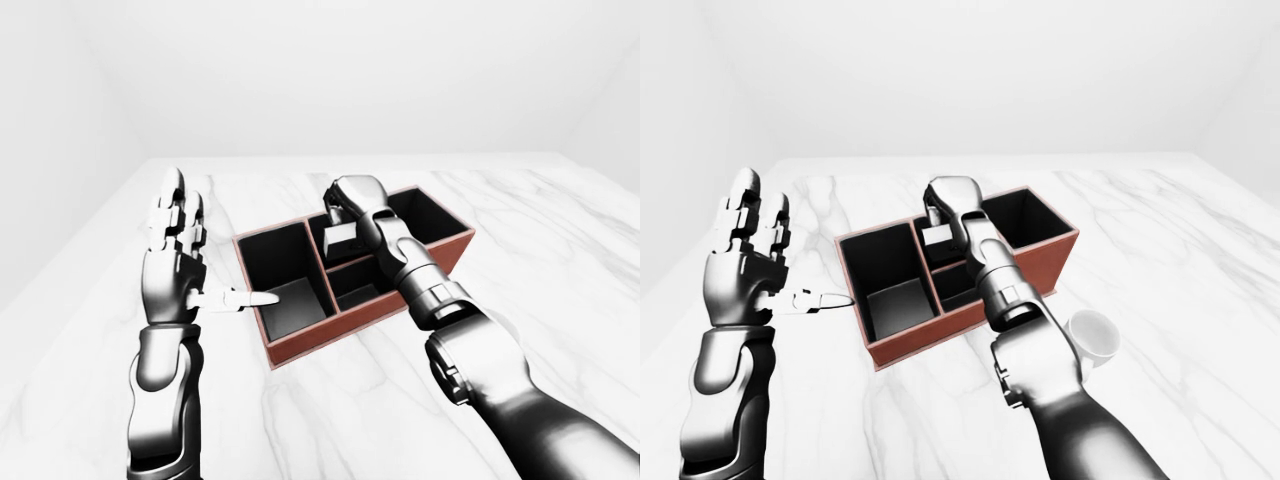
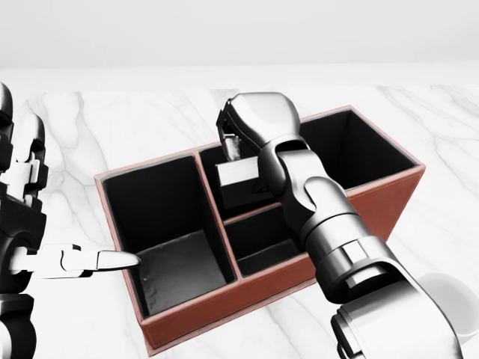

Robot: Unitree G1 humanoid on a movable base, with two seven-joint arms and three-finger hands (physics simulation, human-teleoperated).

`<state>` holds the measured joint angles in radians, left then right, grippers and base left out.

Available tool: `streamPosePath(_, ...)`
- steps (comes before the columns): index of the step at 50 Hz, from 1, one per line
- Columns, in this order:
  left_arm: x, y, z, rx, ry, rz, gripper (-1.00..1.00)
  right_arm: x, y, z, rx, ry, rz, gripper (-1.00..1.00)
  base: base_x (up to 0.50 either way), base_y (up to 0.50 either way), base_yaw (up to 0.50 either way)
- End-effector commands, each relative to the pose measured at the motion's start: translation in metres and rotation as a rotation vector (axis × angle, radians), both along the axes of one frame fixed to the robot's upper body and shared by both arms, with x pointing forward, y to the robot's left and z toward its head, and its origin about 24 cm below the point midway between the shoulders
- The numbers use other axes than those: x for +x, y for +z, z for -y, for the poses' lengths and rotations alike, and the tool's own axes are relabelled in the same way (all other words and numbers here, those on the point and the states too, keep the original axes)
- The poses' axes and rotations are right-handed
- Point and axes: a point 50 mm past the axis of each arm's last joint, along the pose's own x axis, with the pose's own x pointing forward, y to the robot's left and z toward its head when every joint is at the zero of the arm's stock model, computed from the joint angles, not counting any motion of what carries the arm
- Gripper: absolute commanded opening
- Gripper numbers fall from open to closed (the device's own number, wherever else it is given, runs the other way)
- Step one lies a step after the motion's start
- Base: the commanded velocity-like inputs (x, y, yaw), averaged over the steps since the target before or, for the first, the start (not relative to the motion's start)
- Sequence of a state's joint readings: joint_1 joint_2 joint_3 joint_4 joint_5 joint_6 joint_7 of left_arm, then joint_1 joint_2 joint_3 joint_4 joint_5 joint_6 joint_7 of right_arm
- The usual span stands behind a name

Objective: Pick up the book and place it in the front compartment of the caddy.

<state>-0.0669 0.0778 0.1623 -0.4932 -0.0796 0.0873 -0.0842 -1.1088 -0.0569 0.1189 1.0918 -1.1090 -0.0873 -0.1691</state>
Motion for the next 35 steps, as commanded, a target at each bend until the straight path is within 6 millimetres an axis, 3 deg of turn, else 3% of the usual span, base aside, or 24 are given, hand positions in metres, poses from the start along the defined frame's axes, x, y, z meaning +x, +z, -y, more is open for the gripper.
streamPosePath(1,0.0,0.0007,-0.0002,-0.001,0.001,0.003,1.0,0.0016,0.0108,-0.001,0.007,-0.005,0.053,-1.0,0.0,0.0,0.0)
streamPosePath(35,-0.0001,0.0019,-0.0009,-0.003,0.002,0.009,1.0,0.0007,0.0074,-0.0048,-0.004,-0.005,0.075,-1.0,0.0,0.0,0.0)
